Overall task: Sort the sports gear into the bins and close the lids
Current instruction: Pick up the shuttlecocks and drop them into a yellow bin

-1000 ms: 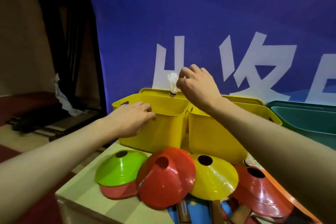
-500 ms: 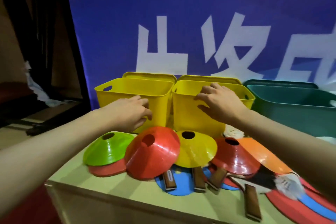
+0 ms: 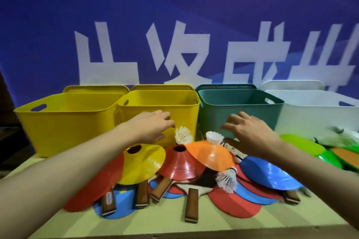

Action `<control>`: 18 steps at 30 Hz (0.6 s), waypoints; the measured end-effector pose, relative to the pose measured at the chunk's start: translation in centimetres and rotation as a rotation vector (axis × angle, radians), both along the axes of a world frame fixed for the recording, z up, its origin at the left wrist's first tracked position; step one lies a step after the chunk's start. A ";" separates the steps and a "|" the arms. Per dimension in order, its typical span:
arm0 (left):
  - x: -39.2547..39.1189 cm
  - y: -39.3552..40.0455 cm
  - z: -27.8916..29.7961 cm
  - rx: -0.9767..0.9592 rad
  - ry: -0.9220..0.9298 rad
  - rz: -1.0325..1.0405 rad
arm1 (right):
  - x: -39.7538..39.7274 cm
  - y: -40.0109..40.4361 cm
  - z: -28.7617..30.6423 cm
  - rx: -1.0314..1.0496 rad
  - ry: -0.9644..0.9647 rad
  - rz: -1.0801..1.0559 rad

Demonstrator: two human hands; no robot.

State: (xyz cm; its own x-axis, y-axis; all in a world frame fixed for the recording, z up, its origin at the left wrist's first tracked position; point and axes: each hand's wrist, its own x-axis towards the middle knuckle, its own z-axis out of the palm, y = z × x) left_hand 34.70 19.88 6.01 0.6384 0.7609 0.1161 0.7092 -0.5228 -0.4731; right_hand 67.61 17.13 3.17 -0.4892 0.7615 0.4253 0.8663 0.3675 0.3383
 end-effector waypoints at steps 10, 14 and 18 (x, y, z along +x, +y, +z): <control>3.4 4.0 -3.3 0.036 0.166 -0.004 | 1.3 -5.5 -7.8 -0.066 -0.034 0.030; 3.7 4.3 -4.3 0.031 0.155 -0.018 | 1.0 -4.6 -8.3 -0.047 -0.046 0.003; 4.2 4.6 -5.0 0.094 0.129 -0.059 | 1.6 -4.0 -8.9 -0.018 -0.076 0.029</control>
